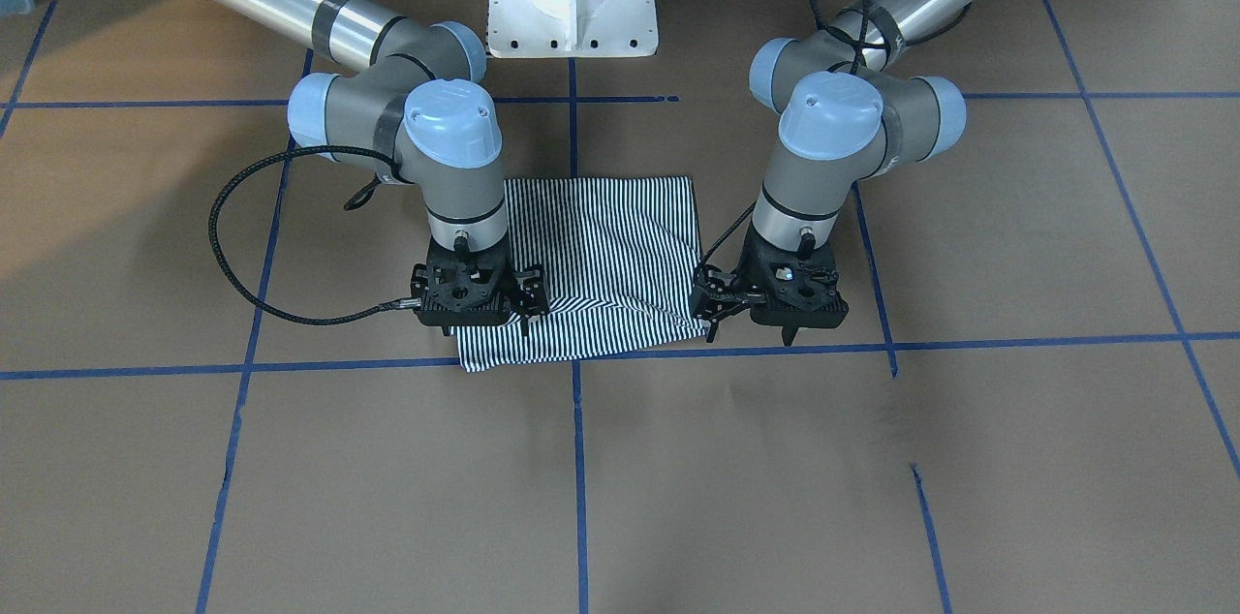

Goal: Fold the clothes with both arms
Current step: 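Open the left gripper and lift both grippers away from the folded shirt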

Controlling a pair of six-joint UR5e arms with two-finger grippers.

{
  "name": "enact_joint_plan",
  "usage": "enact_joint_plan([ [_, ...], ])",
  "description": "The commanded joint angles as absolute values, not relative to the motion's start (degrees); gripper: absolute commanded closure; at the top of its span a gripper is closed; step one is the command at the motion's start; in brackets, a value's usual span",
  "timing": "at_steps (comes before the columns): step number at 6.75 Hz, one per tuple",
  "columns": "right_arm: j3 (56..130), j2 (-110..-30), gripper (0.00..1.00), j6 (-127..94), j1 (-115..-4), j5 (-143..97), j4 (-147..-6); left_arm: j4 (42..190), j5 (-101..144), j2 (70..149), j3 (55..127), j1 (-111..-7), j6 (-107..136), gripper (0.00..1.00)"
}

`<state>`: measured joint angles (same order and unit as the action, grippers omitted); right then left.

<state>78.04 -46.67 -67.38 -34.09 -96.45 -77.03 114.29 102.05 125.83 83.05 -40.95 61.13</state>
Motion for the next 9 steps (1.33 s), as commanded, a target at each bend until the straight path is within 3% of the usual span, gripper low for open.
enact_joint_plan([
  [1, 78.1, -46.3, 0.00, -65.8, -33.7, -95.7, -81.8, 114.3, 102.2, 125.7, 83.3, -41.0, 61.2, 0.00],
  [5, 78.1, -48.5, 0.00, -56.0, -40.4, -100.2, -82.3, 114.3, 102.2, 125.7, 84.8, -41.0, 61.2, 0.00],
  [6, 79.7, -50.3, 0.00, -51.1, -45.1, -106.5, -82.2, 113.6, 102.3, 124.4, 88.2, -41.0, 61.1, 0.00],
  [9, 90.1, -68.2, 0.00, -24.6, -61.5, -120.0, -81.6, 98.9, 106.2, 113.2, 109.8, -43.3, 47.5, 0.00],
])
